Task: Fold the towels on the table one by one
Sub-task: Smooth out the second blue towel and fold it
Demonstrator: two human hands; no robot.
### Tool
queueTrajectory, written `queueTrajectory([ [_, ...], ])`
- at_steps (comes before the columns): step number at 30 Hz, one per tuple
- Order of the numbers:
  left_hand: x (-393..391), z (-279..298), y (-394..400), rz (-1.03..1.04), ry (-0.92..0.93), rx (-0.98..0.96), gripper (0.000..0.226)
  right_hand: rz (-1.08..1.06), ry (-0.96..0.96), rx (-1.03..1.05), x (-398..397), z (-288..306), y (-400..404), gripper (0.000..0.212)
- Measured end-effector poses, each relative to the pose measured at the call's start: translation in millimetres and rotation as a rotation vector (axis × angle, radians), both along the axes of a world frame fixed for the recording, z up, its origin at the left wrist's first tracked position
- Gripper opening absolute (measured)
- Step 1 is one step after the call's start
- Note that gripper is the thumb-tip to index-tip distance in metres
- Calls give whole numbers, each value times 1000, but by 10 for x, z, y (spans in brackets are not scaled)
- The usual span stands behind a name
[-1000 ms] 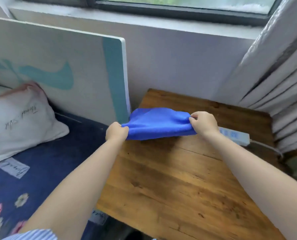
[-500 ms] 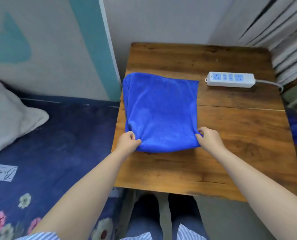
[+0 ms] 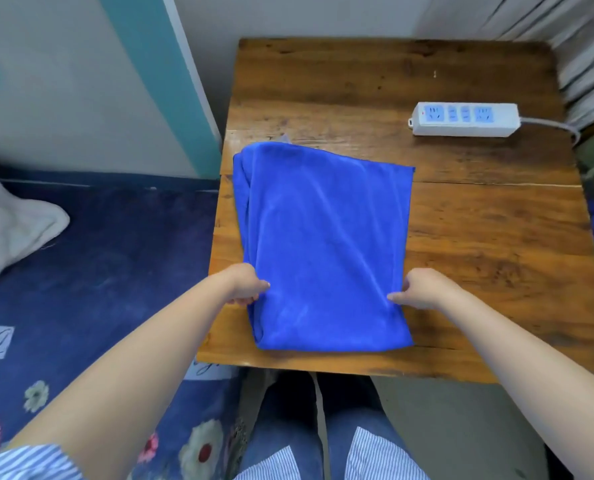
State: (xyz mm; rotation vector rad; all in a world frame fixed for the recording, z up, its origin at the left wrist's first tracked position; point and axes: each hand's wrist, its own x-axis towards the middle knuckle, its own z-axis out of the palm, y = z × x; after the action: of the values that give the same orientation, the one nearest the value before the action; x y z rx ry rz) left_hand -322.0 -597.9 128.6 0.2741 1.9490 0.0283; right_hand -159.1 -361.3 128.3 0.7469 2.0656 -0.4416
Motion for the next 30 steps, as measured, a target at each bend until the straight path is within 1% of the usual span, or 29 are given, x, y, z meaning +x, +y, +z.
queueTrajectory([
  [2,-183,-11,154,43,255,96,32,-52,230,143,-167,-20,150,31],
  [4,-356,-19,318,112,467,177,16,-105,455,238,-375,-53,291,27],
  [5,-434,-30,398,154,545,215,9,-115,528,268,-476,-76,359,30],
  [6,-530,-48,490,200,603,248,9,-124,580,282,-606,-122,432,36],
  [8,-644,-59,627,296,656,270,27,-142,620,283,-797,-187,532,46],
  [10,-741,-112,729,390,647,231,39,-166,606,261,-973,-261,624,56],
  [12,-785,-201,793,449,599,175,42,-213,600,238,-1110,-325,670,63],
  [14,-716,-252,779,473,603,175,41,-260,629,212,-1132,-348,632,66],
  [16,-551,-313,692,460,614,183,47,-281,649,166,-1012,-381,541,68],
  [18,-345,-344,540,449,548,191,51,-258,662,131,-795,-418,402,67],
  [20,-210,-357,399,446,455,222,43,-232,683,116,-593,-432,284,65],
  [23,-86,-347,236,502,338,257,30,-213,682,86,-366,-423,142,65],
  [25,11,-341,136,459,317,238,20,-208,660,76,-252,-401,41,67],
  [26,66,-334,96,421,326,217,23,-224,645,74,-202,-388,-7,69],
  [28,199,-315,19,374,358,194,38,-280,601,76,-112,-353,-108,72],
  [30,354,-293,-58,331,344,163,42,-318,534,90,-9,-323,-205,73],
])
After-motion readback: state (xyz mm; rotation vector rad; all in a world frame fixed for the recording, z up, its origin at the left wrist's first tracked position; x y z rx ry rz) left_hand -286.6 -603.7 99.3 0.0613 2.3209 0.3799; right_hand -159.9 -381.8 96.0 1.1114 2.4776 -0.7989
